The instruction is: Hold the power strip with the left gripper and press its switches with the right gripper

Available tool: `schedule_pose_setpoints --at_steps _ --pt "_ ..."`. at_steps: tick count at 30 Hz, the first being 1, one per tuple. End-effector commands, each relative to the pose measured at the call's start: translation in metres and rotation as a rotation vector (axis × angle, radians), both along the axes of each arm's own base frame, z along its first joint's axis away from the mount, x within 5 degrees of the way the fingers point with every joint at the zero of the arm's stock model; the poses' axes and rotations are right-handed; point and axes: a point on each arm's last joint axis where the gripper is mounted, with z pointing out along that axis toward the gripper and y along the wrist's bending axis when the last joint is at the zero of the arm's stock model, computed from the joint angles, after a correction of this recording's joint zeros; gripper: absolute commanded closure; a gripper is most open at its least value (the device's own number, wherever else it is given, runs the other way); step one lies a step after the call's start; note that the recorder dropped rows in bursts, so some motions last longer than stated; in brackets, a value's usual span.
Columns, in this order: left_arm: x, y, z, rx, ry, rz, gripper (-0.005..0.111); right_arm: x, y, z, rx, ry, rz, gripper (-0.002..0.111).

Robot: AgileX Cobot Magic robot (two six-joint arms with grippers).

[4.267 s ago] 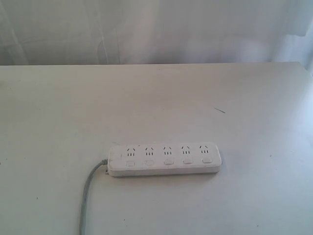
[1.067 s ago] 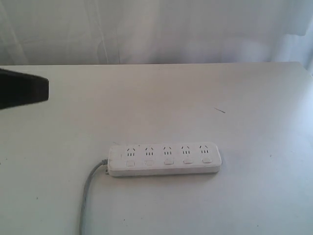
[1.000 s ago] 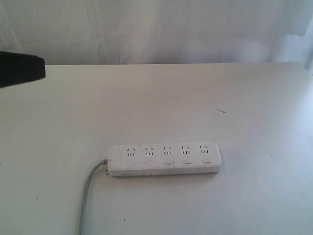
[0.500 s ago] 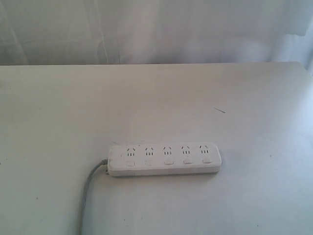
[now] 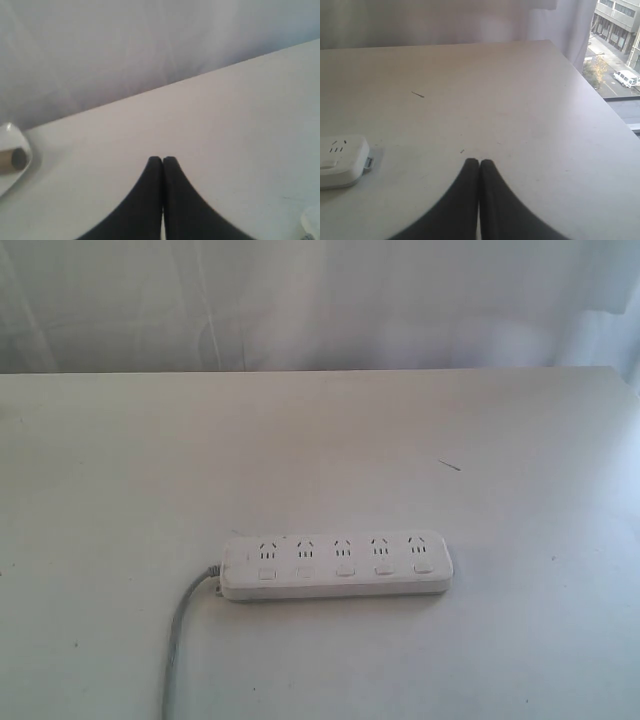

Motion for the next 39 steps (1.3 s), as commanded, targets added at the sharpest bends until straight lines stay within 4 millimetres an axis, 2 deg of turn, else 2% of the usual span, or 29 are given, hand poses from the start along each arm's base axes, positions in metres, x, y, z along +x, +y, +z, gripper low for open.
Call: schedule_pose_setpoints --at_steps 1,4,6,10,13,16,20,24,29,33,36,39 --pt "0.008 -0.041 -0.01 0.101 0.012 -0.178 0.107 0.0 0.0 -0.001 0.007 -0.007 0.002 0.108" --pt "0.014 -0.067 -0.03 0.235 0.109 -0.267 0.107 0.0 0.0 -0.001 0.029 -0.007 -0.004 0.108" --pt "0.017 -0.079 -0.05 0.406 0.226 -0.331 0.107 0.0 0.0 -0.001 0.026 -0.007 -0.003 0.108" --pt "0.011 -0.092 -0.095 0.687 0.585 -0.554 0.107 0.0 0.0 -0.001 0.026 -0.007 -0.003 0.108" --pt "0.004 -0.096 -0.116 0.842 0.777 -0.754 0.107 0.0 0.0 -0.001 0.026 -0.007 -0.003 0.108" --pt "0.006 -0.102 -0.116 0.843 0.801 -0.791 0.107 0.0 0.0 -0.001 0.026 -0.007 -0.003 0.108" --pt "0.017 -0.118 -0.096 0.789 0.707 -0.822 0.107 0.0 0.001 -0.001 0.026 -0.007 0.013 0.108" --pt "0.027 -0.138 -0.083 0.781 0.681 -0.929 0.107 0.0 0.001 -0.001 0.026 -0.007 0.013 0.108" --pt "0.056 -0.15 -0.088 0.784 0.811 -0.942 0.107 0.0 0.001 -0.001 0.026 -0.007 0.013 0.108" --pt "0.078 -0.155 -0.09 0.711 0.886 -0.989 0.107 0.0 0.001 -0.001 0.026 -0.007 0.013 0.108" --pt "0.087 -0.159 -0.092 0.634 0.901 -1.055 0.107 0.0 0.001 -0.001 0.026 -0.007 0.013 0.108" --pt "0.092 -0.161 -0.1 0.669 0.899 -1.105 0.107 0.0 0.001 -0.001 0.026 -0.007 0.013 0.108"
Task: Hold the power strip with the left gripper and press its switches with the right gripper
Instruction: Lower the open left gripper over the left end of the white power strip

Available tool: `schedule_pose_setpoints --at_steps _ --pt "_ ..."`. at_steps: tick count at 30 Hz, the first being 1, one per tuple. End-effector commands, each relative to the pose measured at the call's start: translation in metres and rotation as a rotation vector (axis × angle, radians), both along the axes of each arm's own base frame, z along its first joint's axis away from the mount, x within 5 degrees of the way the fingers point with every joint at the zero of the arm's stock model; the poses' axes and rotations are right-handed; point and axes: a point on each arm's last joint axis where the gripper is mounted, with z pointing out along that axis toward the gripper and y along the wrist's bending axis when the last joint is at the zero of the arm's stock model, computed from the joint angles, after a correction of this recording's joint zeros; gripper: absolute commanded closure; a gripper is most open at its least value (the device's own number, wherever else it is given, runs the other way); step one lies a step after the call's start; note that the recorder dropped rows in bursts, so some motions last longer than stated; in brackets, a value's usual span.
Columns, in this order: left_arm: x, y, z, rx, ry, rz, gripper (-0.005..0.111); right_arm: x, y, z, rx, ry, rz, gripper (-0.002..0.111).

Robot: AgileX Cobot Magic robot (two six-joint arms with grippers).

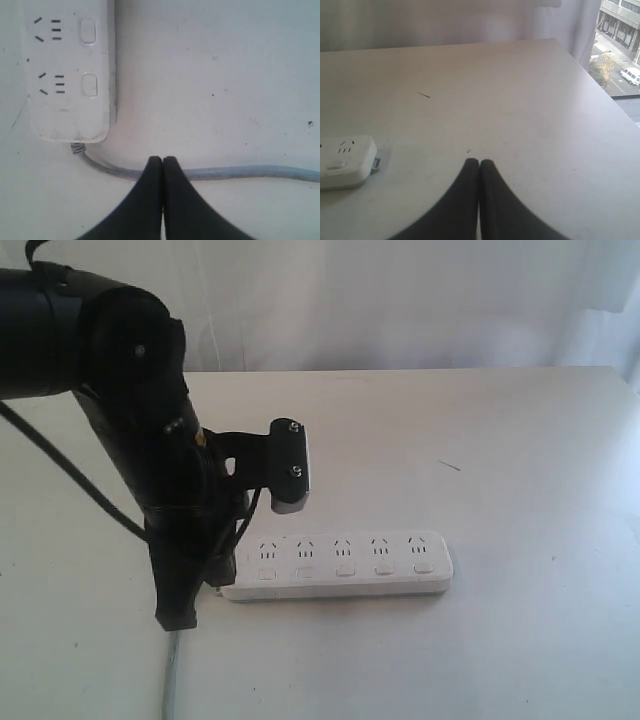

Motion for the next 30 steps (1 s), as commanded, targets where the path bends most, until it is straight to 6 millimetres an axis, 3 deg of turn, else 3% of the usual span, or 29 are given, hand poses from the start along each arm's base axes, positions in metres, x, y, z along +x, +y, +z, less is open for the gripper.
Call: schedule_pose_setpoints --at_steps 1,6,16,19,24,26,30 --pt "0.003 -0.004 -0.01 0.001 0.057 -0.08 0.107 0.0 0.0 -0.001 0.005 -0.006 0.001 0.108" --pt "0.014 -0.01 -0.025 0.005 0.033 -0.093 0.107 0.0 0.0 -0.001 0.005 -0.006 0.001 0.108" --pt "0.026 -0.018 -0.031 -0.072 -0.093 -0.059 0.104 0.0 0.0 -0.001 0.005 -0.006 0.001 0.108" --pt "0.028 -0.018 -0.031 -0.071 -0.108 -0.093 0.085 0.0 0.0 -0.001 0.005 -0.006 0.001 0.108" --pt "0.033 -0.022 -0.037 -0.091 -0.132 -0.061 0.025 0.0 0.0 -0.001 0.005 -0.006 0.001 0.108" --pt "0.037 -0.024 -0.041 -0.099 -0.146 -0.03 0.018 0.0 0.0 -0.001 0.005 -0.006 0.001 0.108" --pt "0.045 -0.023 -0.059 -0.041 -0.142 -0.008 0.021 0.0 0.0 -0.001 0.005 -0.006 0.001 0.108"
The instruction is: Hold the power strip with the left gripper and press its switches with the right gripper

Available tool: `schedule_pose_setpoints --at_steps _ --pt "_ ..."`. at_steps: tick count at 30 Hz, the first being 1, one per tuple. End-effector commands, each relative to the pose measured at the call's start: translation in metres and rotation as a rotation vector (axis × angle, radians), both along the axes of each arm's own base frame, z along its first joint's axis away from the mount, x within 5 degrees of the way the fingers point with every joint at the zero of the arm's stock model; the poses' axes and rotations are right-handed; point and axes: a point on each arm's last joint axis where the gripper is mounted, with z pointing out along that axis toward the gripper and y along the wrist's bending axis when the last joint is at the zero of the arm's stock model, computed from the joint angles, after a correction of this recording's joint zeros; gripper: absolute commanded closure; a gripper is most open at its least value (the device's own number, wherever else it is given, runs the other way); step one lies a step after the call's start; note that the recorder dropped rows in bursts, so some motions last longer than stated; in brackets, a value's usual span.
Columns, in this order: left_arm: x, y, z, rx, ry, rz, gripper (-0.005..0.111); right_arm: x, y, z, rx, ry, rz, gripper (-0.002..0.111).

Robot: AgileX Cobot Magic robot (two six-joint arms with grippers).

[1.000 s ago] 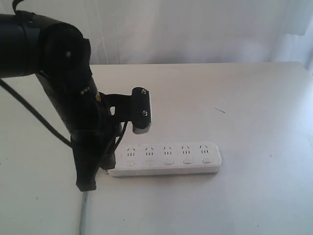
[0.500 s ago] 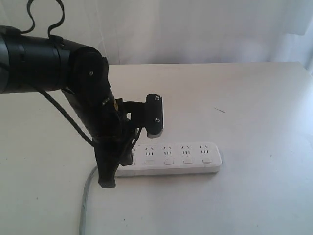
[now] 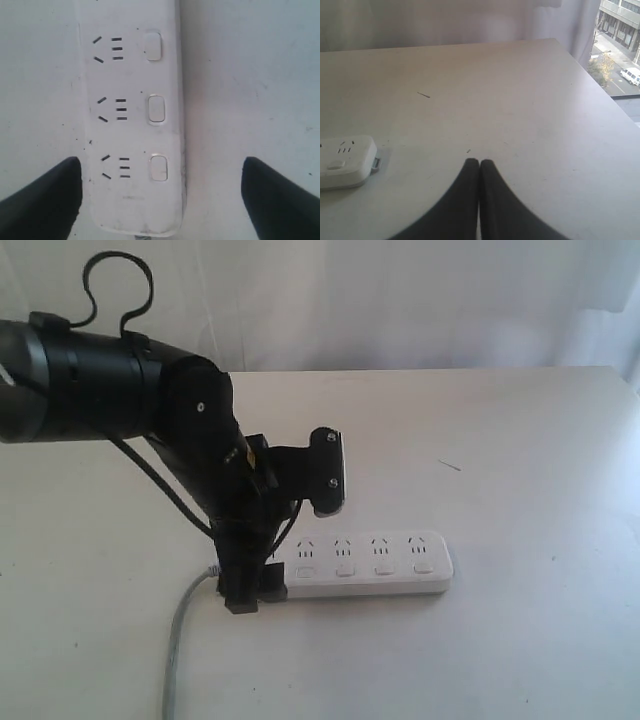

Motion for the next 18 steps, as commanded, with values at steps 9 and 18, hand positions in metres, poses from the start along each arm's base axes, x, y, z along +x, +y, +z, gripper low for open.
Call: schedule_pose_setpoints --at_steps 9,18 --pt "0.007 0.007 -0.038 0.16 0.111 0.104 0.022 0.0 0.0 -0.001 0.005 -0.006 0.001 0.108" --pt "0.022 -0.001 -0.012 0.135 0.033 0.097 0.022 0.0 0.0 -0.001 0.005 -0.006 0.001 0.108"
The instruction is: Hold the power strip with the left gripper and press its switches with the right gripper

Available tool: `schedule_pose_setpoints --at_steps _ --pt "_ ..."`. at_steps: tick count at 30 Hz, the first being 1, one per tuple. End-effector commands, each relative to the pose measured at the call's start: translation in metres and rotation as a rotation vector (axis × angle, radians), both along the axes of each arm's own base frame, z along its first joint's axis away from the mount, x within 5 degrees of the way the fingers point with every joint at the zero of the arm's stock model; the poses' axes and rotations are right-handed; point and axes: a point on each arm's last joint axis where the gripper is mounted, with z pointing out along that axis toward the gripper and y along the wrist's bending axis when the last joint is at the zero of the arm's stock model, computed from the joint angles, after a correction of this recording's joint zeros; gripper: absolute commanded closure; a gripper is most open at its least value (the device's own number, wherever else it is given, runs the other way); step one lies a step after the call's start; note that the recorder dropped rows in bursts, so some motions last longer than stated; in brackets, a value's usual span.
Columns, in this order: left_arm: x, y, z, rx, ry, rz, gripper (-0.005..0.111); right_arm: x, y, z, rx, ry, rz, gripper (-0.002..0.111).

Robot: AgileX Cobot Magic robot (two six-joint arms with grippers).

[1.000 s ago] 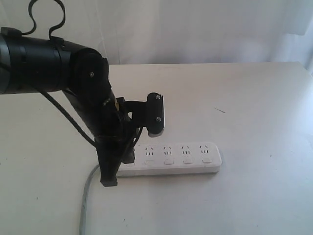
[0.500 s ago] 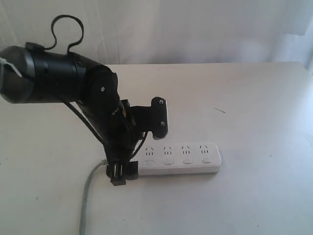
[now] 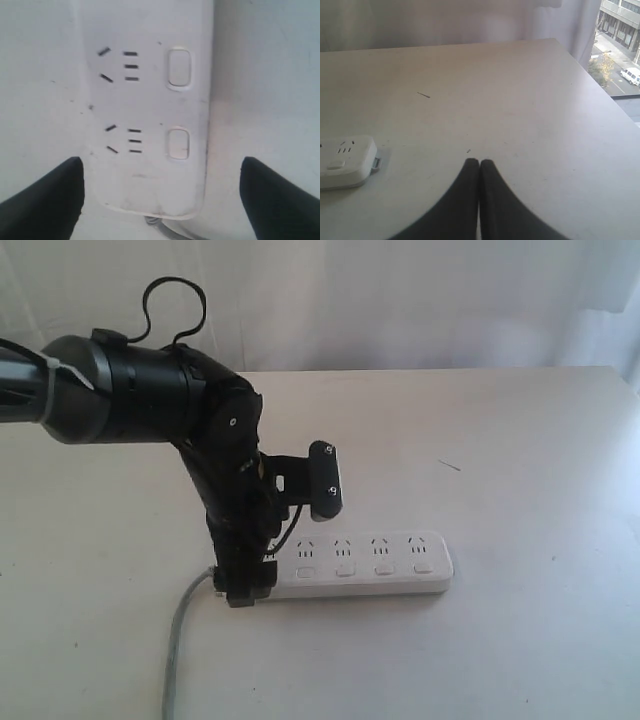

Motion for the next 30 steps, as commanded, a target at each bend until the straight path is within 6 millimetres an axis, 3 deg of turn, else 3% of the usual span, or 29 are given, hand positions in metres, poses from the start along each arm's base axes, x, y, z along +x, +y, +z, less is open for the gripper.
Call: schedule_pose_setpoints --at_steps 1,12,18,26,30 --pt "0.003 -0.001 0.007 -0.012 -0.008 0.015 0.022 0.0 0.0 -0.001 0.005 -0.006 0.001 0.108" --pt "0.0 0.005 0.006 0.042 0.028 0.021 0.022 0.0 0.0 -0.001 0.005 -0.006 0.001 0.108" --pt "-0.001 0.005 0.005 0.045 0.044 0.021 0.001 0.0 0.0 -0.001 0.005 -0.006 0.001 0.108" --pt "-0.002 0.006 0.005 0.054 0.054 0.048 0.001 0.0 0.0 -0.001 0.005 -0.006 0.001 0.108" --pt "0.006 0.013 0.006 0.12 -0.035 0.103 0.001 0.0 0.0 -0.001 0.005 -0.006 0.001 0.108"
